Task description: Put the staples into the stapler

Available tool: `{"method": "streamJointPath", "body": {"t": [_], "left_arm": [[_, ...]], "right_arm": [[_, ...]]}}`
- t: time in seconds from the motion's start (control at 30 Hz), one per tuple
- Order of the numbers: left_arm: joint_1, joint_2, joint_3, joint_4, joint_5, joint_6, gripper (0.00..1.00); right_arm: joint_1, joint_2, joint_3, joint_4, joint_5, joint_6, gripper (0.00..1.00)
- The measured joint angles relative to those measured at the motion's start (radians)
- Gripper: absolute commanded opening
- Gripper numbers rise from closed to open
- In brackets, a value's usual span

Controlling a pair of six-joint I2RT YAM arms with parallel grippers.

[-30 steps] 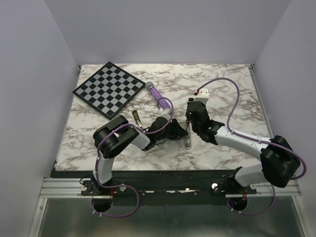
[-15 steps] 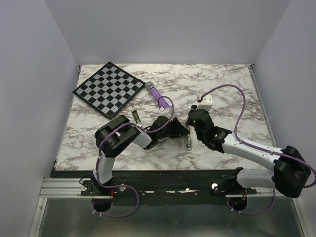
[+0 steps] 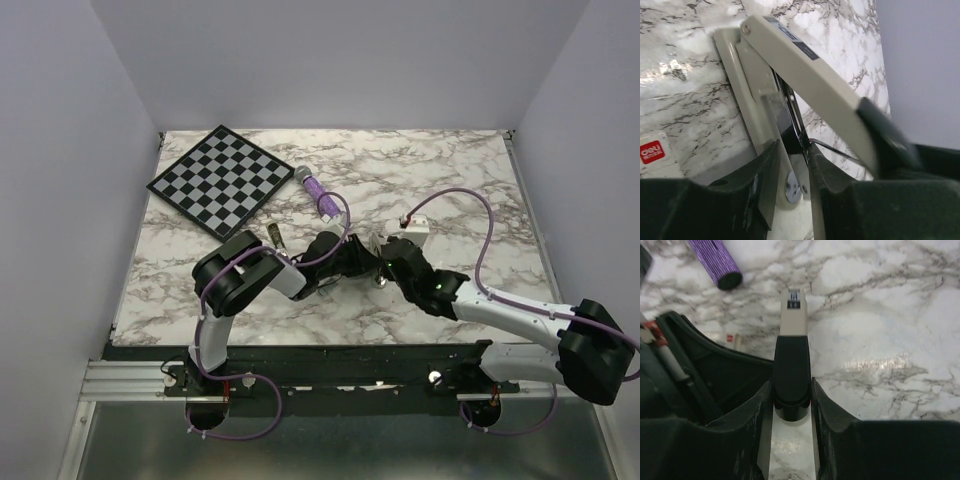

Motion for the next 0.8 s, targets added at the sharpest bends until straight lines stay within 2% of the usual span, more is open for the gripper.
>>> {"method": "streamJointPath", "body": {"t": [0.17, 0.53, 0.8], "left_arm": [[-0.004, 0.000, -0.005, 0.011, 0.005, -0.002, 0.46], [-0.005, -0.016, -0.065, 0.037, 0.009, -0.006, 0.47], [-0.005, -0.130, -0.174, 0.027, -0.017, 0.009, 0.51]], "right_arm": [[0.007, 0.072, -0.033, -0.052, -0.021, 0.054, 0.01], [0.010, 0.162, 0.011, -0.050, 0.003, 0.043, 0.01], [-0.003, 0.178, 0.034, -0.079, 0.011, 0.000, 0.04]]}}
